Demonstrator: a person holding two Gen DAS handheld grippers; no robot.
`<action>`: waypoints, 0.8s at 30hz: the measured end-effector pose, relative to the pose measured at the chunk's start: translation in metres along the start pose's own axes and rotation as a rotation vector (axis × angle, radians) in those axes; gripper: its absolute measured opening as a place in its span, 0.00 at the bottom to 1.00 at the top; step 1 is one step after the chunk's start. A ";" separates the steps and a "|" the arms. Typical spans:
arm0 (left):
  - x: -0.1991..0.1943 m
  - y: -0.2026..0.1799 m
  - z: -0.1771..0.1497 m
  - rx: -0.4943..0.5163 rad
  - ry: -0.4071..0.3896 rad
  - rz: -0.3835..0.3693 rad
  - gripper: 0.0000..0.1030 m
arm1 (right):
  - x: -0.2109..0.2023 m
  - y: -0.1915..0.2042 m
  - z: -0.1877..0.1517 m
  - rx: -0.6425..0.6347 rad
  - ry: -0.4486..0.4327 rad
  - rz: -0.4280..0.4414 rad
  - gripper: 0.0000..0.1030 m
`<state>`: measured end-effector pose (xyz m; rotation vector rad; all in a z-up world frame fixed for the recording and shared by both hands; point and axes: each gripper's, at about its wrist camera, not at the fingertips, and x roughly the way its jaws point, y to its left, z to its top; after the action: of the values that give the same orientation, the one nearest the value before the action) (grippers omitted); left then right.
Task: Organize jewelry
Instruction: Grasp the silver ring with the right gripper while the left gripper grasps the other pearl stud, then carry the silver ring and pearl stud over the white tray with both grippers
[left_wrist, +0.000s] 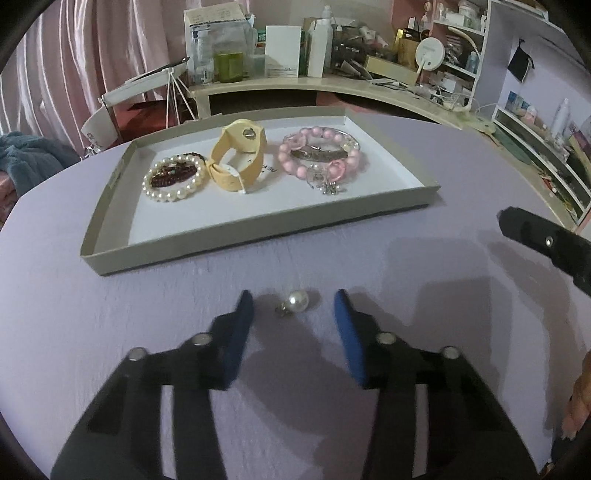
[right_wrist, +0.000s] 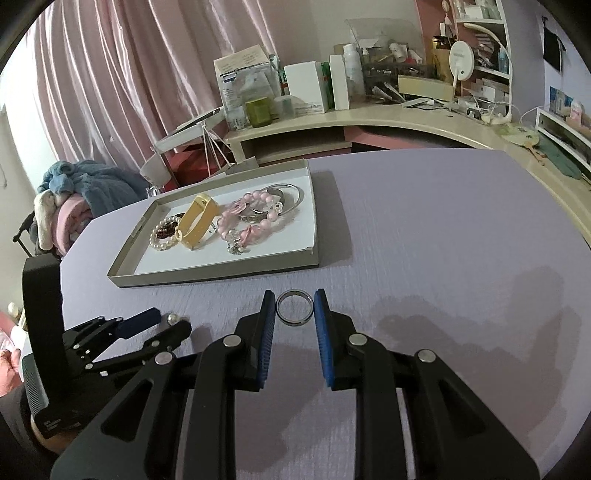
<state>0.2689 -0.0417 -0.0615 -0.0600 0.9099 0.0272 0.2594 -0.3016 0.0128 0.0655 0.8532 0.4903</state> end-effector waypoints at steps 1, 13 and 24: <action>0.001 -0.001 0.001 0.001 -0.001 0.007 0.26 | 0.000 0.000 0.000 0.002 0.000 0.003 0.22; -0.023 0.017 -0.004 -0.027 -0.026 0.006 0.14 | -0.008 0.010 0.002 -0.014 -0.018 0.037 0.22; -0.087 0.065 0.002 -0.074 -0.178 0.042 0.13 | -0.019 0.048 0.007 -0.074 -0.057 0.081 0.22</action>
<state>0.2137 0.0233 0.0061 -0.1057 0.7322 0.1043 0.2355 -0.2661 0.0430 0.0456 0.7783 0.5933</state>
